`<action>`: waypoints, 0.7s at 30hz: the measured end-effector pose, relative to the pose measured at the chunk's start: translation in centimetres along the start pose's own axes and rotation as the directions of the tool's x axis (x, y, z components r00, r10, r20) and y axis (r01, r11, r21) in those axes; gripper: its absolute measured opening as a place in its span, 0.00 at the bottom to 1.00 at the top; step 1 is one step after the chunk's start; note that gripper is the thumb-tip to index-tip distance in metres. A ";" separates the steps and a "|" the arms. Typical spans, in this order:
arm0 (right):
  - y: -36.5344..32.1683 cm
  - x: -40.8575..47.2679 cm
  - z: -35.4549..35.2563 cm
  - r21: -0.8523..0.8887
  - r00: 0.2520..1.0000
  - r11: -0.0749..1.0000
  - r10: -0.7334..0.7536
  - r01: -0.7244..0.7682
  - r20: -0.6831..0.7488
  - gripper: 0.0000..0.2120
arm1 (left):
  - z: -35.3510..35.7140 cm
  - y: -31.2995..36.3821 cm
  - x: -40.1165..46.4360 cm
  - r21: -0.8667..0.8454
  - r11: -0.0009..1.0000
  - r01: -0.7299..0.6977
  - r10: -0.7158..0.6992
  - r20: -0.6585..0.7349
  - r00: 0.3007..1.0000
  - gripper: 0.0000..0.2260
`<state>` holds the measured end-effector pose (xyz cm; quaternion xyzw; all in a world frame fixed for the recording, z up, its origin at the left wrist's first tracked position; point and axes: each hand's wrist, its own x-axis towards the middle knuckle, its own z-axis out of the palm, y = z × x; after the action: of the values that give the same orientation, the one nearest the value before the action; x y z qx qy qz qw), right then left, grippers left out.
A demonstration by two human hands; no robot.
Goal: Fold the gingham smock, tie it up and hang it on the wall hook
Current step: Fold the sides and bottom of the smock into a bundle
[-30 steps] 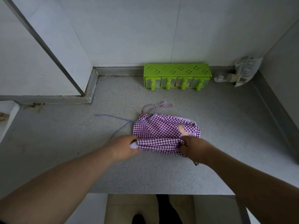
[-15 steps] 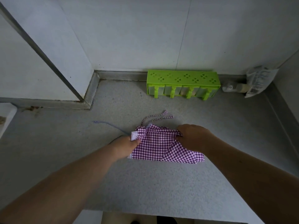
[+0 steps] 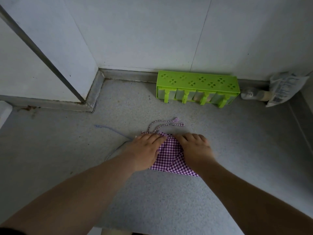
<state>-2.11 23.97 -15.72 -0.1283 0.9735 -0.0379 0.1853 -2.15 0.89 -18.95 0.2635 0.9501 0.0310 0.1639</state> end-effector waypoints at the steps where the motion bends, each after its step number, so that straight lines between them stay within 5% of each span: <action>1: -0.1 -0.1 0.4 0.018 1.000 1.000 0.020 -0.020 0.006 0.24 | 0.3 -0.1 0.1 0.004 1.000 0.017 -0.017 -0.010 1.000 0.28; 8: -0.2 0.5 1.1 -0.026 0.997 0.999 0.024 -0.026 -0.076 0.22 | 2.5 -1.1 -0.5 -0.098 0.991 0.088 -0.105 -0.177 0.979 0.19; 14: -1.9 2.4 -0.5 -0.036 0.967 0.979 -0.204 0.201 -0.150 0.23 | 4.7 -1.4 -0.6 -0.169 0.984 0.046 -0.114 -0.418 0.901 0.15; 21: -5.8 8.0 -0.9 -0.002 0.956 0.961 -0.276 0.278 -0.098 0.14 | 4.8 -1.8 -0.5 -0.257 0.966 0.015 -0.128 -0.431 0.893 0.16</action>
<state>-8.23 16.32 -17.02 -0.2603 0.9536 -0.0755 0.1310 -1.04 -1.02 -23.63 0.1915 0.9601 0.2022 -0.0243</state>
